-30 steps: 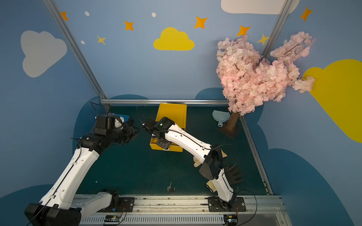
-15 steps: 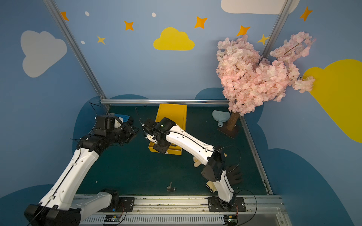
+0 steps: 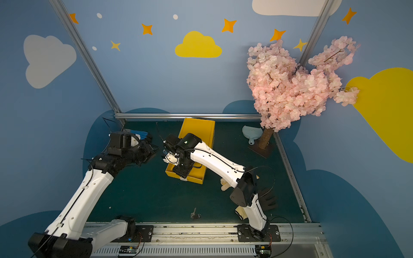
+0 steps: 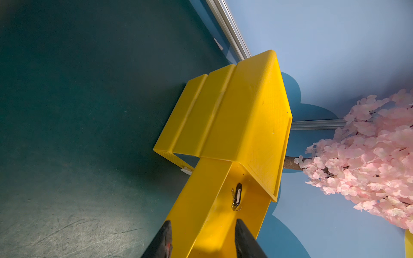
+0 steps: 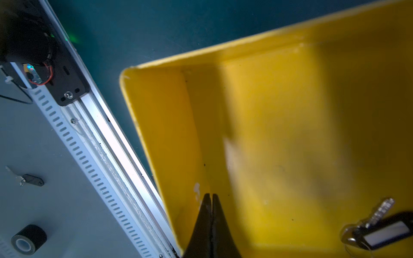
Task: Take the keys out of the drawer
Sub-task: Adjust the drawer in the storage box.
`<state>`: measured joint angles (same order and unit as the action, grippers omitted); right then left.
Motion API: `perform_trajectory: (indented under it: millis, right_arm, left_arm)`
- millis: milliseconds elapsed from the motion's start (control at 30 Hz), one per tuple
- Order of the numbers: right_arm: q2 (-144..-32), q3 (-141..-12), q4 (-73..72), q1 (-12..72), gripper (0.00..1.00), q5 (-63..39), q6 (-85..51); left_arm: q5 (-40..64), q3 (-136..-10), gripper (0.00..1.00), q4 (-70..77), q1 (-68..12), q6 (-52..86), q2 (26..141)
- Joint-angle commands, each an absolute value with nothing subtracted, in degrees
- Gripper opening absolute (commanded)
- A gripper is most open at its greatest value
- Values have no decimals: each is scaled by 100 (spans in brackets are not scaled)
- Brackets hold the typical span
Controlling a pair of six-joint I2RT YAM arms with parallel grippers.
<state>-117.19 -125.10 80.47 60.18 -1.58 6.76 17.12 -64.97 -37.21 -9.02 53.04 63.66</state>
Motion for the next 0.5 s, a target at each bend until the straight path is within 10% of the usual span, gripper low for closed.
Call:
perform_trajectory:
  millis: [0,467]
  right_arm:
    - [-11529,-12870,8154,5956,6,691,448]
    - [-11766,-12758,8748,5601,29,2320,138]
  left_arm:
    - [1736,-6484,47,-3683,-885,5300,6354]
    - [1862,-6527,47,-3615,-864,5256,6425]
